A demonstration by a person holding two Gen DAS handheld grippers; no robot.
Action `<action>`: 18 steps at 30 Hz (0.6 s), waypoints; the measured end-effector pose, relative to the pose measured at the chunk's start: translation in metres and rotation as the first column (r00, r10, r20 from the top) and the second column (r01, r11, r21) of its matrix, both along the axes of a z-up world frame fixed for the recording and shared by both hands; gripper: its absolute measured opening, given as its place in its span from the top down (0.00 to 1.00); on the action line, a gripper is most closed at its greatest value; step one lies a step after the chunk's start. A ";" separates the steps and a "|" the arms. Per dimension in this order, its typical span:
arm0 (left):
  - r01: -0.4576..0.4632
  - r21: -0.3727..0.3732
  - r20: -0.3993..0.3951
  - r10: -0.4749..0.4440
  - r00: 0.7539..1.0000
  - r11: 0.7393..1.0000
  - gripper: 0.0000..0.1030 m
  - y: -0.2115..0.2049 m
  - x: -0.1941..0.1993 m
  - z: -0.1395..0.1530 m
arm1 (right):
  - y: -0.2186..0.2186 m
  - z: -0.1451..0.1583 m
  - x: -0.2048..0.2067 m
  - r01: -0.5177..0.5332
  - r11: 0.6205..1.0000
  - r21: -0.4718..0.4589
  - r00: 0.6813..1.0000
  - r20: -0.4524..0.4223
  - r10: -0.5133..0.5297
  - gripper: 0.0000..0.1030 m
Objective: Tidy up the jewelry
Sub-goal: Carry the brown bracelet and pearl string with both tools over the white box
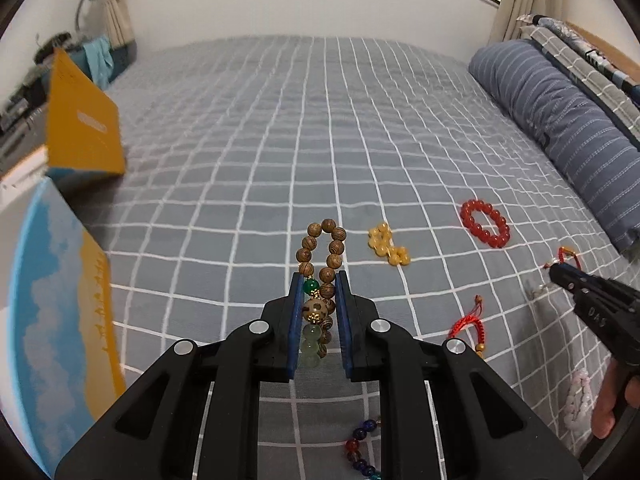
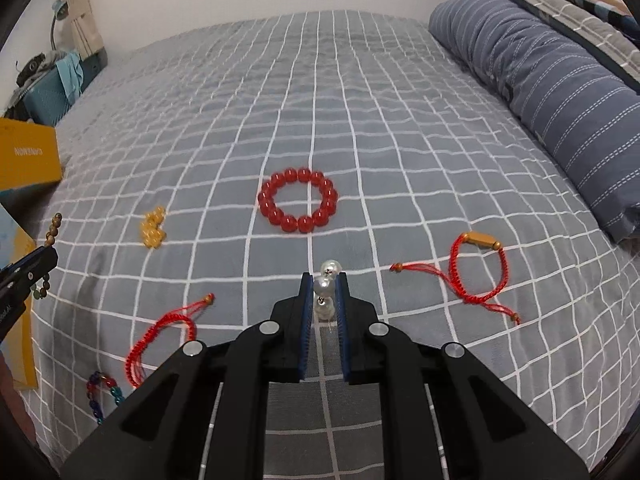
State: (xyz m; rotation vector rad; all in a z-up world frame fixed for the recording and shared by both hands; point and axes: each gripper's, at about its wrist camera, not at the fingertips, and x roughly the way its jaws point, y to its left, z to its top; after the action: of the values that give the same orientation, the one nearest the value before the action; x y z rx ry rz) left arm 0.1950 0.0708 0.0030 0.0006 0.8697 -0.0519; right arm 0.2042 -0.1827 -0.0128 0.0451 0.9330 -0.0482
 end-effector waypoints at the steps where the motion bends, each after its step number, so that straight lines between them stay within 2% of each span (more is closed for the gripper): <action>1: 0.003 0.002 0.005 -0.003 1.000 1.000 0.85 -0.001 -0.001 0.002 | 0.000 0.002 -0.001 0.003 1.000 -0.002 1.000 0.009 -0.003 0.90; 18: 0.004 0.015 0.094 -0.005 0.996 1.000 0.85 -0.006 -0.060 0.036 | 0.018 0.035 -0.048 0.008 1.000 -0.019 0.993 0.117 -0.006 0.90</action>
State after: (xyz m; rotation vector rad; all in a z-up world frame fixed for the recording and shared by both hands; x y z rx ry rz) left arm 0.1349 0.0650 0.0395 0.0185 0.7755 -0.0493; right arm 0.1560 -0.1645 0.0224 0.0325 0.8152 -0.0604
